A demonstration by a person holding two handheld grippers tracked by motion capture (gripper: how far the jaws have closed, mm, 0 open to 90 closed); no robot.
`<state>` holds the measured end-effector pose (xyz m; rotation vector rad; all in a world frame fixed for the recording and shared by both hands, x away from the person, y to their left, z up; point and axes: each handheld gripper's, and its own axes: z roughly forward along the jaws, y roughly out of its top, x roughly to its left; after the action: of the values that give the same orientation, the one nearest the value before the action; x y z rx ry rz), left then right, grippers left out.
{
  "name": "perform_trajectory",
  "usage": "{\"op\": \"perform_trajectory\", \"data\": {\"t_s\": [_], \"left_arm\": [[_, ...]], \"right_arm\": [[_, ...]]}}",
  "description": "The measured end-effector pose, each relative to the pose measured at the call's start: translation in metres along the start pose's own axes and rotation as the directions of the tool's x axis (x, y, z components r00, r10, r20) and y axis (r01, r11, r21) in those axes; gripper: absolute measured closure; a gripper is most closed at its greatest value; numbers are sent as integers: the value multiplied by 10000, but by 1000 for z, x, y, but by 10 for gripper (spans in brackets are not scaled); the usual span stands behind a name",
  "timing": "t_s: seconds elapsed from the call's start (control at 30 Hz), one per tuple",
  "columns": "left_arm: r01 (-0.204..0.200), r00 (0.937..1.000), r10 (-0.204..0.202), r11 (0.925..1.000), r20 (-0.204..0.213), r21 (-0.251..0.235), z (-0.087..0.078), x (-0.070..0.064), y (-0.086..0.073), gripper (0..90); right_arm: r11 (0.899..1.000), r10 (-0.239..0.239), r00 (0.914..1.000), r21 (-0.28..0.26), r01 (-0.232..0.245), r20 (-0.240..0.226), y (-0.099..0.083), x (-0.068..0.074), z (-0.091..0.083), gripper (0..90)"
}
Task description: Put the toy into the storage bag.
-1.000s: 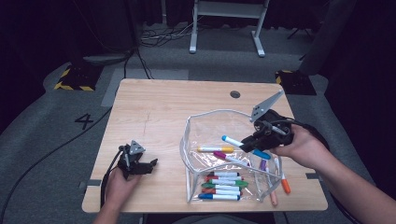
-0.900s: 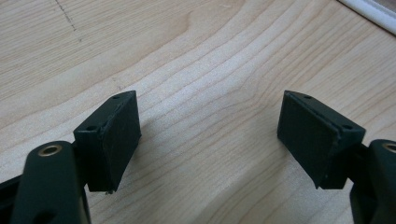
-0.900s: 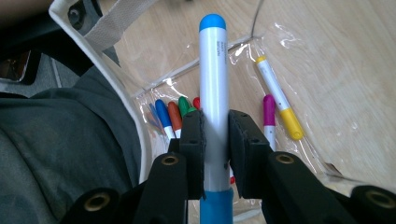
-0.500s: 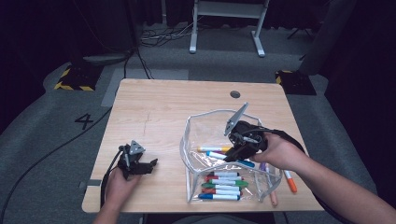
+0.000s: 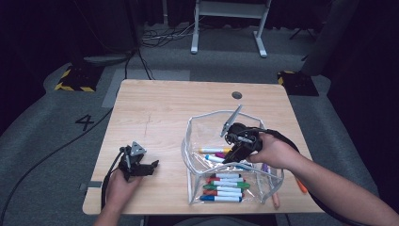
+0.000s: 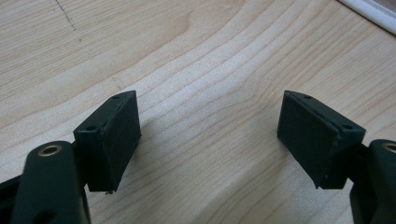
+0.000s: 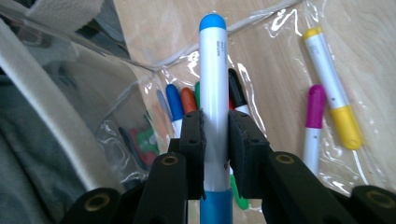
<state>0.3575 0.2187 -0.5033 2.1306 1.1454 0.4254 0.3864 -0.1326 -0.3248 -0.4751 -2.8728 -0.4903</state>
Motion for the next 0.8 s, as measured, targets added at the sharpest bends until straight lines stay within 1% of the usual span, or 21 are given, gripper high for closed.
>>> {"op": "perform_trajectory", "data": {"t_s": [0.1,0.13,0.2,0.23,0.33,0.37,0.47,0.67,0.8], "left_arm": [[-20,10000,20,10000,-1,11,0,0,0,216],[3,10000,-3,10000,-4,3,0,0,0,216],[1,10000,-1,10000,-4,4,0,0,0,216],[5,10000,-5,10000,-6,2,0,0,0,216],[1,10000,-1,10000,1,1,0,0,0,216],[3,10000,-3,10000,1,1,0,0,0,216],[19,10000,-19,10000,-2,-7,0,0,0,216],[16,10000,-16,10000,1,-11,0,0,0,216],[14,10000,-14,10000,-2,-10,0,0,0,216]], "right_arm": [[10000,-32,9997,45,31,227,1,1,1,763],[10000,-37,9998,85,35,176,2,0,1,763],[9998,-97,9993,185,90,351,3,0,3,763],[9996,-87,9996,258,80,283,4,-1,6,763],[9987,-152,9995,489,138,280,5,-1,13,762],[9980,-172,9997,608,160,184,5,-1,16,763],[9969,-258,9996,741,250,91,6,0,23,762],[9907,-410,9992,1294,411,-31,6,-2,39,762],[9846,-347,9994,1714,358,-94,5,-4,51,762]]}}
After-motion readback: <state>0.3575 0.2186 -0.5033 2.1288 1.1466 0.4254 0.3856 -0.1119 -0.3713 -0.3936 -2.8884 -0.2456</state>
